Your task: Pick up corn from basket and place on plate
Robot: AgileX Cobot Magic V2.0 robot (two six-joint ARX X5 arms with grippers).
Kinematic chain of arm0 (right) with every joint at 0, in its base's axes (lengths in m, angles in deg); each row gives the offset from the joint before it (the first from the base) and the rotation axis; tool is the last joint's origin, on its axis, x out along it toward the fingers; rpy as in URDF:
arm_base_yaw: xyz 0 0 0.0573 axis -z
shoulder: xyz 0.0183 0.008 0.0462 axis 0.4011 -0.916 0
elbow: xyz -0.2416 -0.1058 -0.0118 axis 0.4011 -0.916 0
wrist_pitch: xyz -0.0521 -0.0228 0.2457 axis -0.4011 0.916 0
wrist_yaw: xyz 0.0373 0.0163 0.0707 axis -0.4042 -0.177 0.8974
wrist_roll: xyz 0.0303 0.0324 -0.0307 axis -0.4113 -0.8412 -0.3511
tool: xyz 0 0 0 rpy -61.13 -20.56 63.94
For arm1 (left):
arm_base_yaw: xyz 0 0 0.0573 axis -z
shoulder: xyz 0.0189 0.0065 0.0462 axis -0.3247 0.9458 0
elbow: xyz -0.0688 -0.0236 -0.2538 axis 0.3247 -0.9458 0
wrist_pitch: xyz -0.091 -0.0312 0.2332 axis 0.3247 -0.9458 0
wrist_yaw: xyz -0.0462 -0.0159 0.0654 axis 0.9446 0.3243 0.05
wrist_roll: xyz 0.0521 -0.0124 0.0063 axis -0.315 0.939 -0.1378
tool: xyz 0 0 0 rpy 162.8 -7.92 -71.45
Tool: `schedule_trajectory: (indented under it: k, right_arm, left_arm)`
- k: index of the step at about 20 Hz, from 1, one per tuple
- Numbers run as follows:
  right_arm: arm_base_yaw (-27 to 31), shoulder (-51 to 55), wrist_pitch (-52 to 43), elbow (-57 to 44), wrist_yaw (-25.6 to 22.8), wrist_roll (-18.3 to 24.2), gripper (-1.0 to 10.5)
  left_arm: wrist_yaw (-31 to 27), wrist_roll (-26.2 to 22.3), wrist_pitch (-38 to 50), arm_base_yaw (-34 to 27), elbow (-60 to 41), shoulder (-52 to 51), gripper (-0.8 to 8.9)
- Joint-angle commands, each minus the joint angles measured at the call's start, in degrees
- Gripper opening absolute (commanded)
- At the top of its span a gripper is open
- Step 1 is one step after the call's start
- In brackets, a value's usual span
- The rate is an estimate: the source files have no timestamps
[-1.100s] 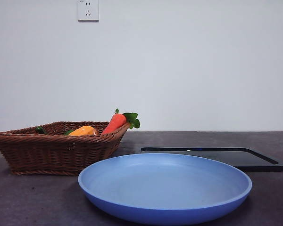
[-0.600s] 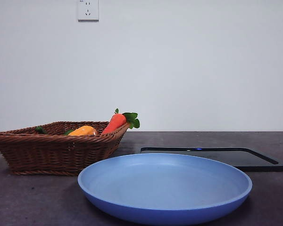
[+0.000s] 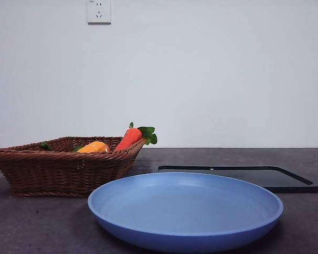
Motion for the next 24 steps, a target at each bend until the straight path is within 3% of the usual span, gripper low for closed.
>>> schedule_trajectory:
  k: [1,7,11,16,18,21,24]
  right_arm:
    - [0.0,-4.2,7.0,4.7,3.4,5.3,0.0]
    - [-0.2,-12.8,19.5,12.1,8.7,12.9,0.0]
    - [-1.6,-18.1,25.6,15.8,9.4,17.2,0.0]
    - [-5.2,-22.5,26.4,16.7,9.4,18.0,0.0]
    - [-5.9,-23.0,26.4,16.7,9.4,17.9,0.9]
    - [-6.0,-23.7,25.9,16.7,9.4,16.5,3.0]
    - [-6.7,-25.2,25.9,16.7,9.6,15.6,3.1]
  left_arm:
    - [3.1,-5.4,-4.0,0.0,4.5,3.8,0.07]
    - [8.8,-9.7,-11.4,0.0,9.4,8.9,0.07]
    - [11.0,-11.7,-16.0,0.0,9.7,10.4,0.07]
    - [11.0,-13.0,-18.2,0.0,9.8,11.3,0.18]
    - [11.0,-12.8,-17.7,0.0,9.8,11.3,0.94]
    - [10.9,-12.3,-17.7,0.0,9.8,11.4,3.54]
    - [11.0,-11.3,-17.7,0.0,9.8,12.1,3.94]
